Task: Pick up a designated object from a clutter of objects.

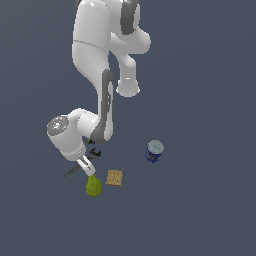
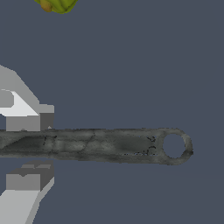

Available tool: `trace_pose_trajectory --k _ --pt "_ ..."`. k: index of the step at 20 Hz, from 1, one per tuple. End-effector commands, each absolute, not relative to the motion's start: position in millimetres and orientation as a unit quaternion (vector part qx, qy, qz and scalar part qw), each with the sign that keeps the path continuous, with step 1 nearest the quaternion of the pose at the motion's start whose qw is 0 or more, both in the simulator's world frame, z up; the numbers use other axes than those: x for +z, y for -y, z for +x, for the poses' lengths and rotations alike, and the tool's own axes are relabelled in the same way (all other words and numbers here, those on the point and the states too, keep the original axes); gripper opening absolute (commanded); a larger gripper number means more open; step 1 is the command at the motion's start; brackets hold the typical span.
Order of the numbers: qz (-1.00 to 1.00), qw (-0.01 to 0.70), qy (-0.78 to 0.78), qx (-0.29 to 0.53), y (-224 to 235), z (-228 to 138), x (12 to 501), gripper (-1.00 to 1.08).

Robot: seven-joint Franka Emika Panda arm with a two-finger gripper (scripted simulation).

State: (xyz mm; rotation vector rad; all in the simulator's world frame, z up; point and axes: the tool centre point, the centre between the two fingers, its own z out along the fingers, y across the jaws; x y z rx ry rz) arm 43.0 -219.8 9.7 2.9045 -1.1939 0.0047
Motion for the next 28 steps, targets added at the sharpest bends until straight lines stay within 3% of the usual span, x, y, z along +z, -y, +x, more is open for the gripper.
trace_pose_trajectory --k 1,13,28 --pt "0.925 0.000 0.380 0.002 219 44 11 -1.00" --pt "0.925 0.000 0.380 0.002 186 43 57 -1.00" --pt "0.925 0.001 0.380 0.001 86 43 205 -1.00"
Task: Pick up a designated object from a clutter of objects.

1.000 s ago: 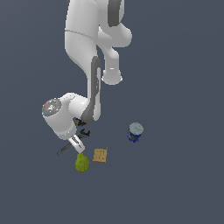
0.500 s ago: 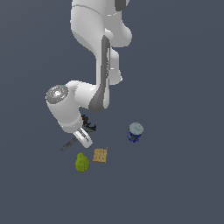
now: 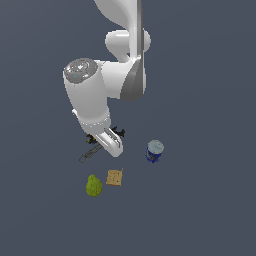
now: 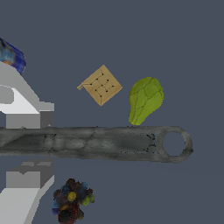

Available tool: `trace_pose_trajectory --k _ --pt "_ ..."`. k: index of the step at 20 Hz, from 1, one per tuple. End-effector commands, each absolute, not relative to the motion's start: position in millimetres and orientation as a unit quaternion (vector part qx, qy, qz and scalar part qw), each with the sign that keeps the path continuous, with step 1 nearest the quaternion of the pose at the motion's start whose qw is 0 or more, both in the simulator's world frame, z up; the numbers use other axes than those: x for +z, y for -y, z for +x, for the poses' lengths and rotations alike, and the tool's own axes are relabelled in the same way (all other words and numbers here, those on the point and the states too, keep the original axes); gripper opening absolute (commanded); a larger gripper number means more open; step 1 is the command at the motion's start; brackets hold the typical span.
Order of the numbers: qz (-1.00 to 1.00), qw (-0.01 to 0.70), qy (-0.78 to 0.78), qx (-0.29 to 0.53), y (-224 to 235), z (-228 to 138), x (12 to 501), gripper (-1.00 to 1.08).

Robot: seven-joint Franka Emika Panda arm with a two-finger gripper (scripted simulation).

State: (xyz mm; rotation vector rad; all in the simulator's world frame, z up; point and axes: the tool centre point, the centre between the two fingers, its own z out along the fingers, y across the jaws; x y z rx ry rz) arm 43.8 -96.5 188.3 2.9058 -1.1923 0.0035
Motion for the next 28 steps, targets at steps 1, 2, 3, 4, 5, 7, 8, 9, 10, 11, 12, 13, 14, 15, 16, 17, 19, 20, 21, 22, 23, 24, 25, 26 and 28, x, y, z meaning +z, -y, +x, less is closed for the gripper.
trace_pose_trajectory --k 1,2,3,4,5,7,8,9,10,11,12,13,14,15,16,17,19,20,21,22,23,24,25,26,28 --pt "0.925 0.001 0.380 0.001 78 43 215 -1.00" --pt "0.925 0.001 0.380 0.001 71 44 226 -1.00" --pt "0.925 0.001 0.380 0.001 64 44 237 -1.00" --pt "0.925 0.001 0.380 0.001 57 44 247 -1.00" --pt "0.925 0.001 0.380 0.001 50 44 258 -1.00" --pt "0.925 0.002 0.380 0.001 36 45 279 -1.00" --pt "0.925 0.002 0.380 0.001 29 45 290 -1.00" --pt "0.925 0.002 0.380 0.001 22 45 300 -1.00" --pt "0.925 0.002 0.380 0.001 14 46 311 -1.00" --pt "0.925 0.002 0.380 0.001 7 46 321 -1.00" --pt "0.925 0.002 0.380 0.001 1 46 331 -1.00" --pt "0.925 0.001 0.379 0.001 -6 47 341 -1.00" --pt "0.925 0.001 0.379 0.001 -12 47 350 -1.00" --pt "0.925 0.001 0.379 0.001 -18 48 358 -1.00" --pt "0.925 0.001 0.379 0.001 -23 48 366 -1.00" --pt "0.925 0.001 0.379 0.001 -28 49 373 -1.00" --pt "0.926 0.001 0.379 0.000 -37 50 386 -1.00" --pt "0.926 0.001 0.379 0.000 -41 51 392 -1.00" --pt "0.926 0.000 0.378 0.000 -45 51 397 -1.00" --pt "0.926 0.000 0.378 0.000 -48 52 402 -1.00" --pt "0.926 0.000 0.378 0.000 -51 52 406 -1.00" --pt "0.926 0.000 0.378 0.000 -53 52 409 -1.00" --pt "0.926 0.000 0.378 0.000 -55 53 412 -1.00" --pt "0.926 0.000 0.378 0.000 -57 53 415 -1.00" --pt "0.926 0.000 0.378 0.000 -60 54 418 -1.00"
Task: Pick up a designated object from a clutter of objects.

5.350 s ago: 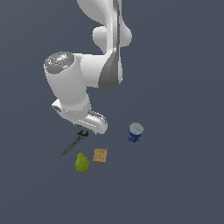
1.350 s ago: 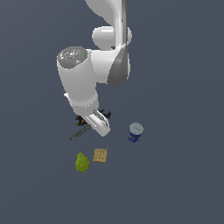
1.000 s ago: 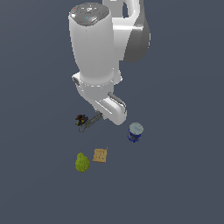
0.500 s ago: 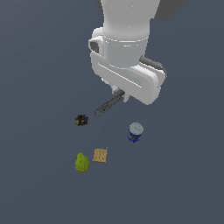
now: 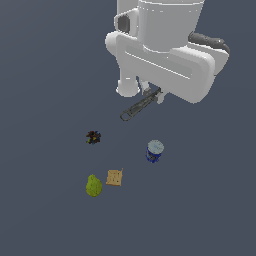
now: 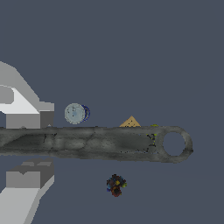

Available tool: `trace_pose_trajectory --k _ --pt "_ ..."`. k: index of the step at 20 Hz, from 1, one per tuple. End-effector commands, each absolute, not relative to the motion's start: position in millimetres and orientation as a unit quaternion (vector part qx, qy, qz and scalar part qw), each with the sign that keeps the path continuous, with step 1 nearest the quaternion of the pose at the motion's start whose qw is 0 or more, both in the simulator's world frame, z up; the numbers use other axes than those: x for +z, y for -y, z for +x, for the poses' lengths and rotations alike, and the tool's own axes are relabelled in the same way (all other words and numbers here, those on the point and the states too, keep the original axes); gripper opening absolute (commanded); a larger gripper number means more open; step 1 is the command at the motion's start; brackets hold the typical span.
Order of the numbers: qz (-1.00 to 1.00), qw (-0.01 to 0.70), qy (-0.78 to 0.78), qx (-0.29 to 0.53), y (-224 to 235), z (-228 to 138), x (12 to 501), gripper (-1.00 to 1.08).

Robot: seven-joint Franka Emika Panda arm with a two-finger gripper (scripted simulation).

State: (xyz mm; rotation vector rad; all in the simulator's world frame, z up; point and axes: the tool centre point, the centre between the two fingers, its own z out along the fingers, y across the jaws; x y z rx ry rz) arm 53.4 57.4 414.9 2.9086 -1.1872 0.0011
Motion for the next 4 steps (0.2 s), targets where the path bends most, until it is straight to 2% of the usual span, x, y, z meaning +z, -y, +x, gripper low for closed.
trace_pose_trajectory --k 1,4 --pt "0.926 0.000 0.378 0.000 -60.5 54.2 419.6 -1.00" --pt "0.926 0.000 0.378 0.000 -61.6 54.5 421.2 -1.00"
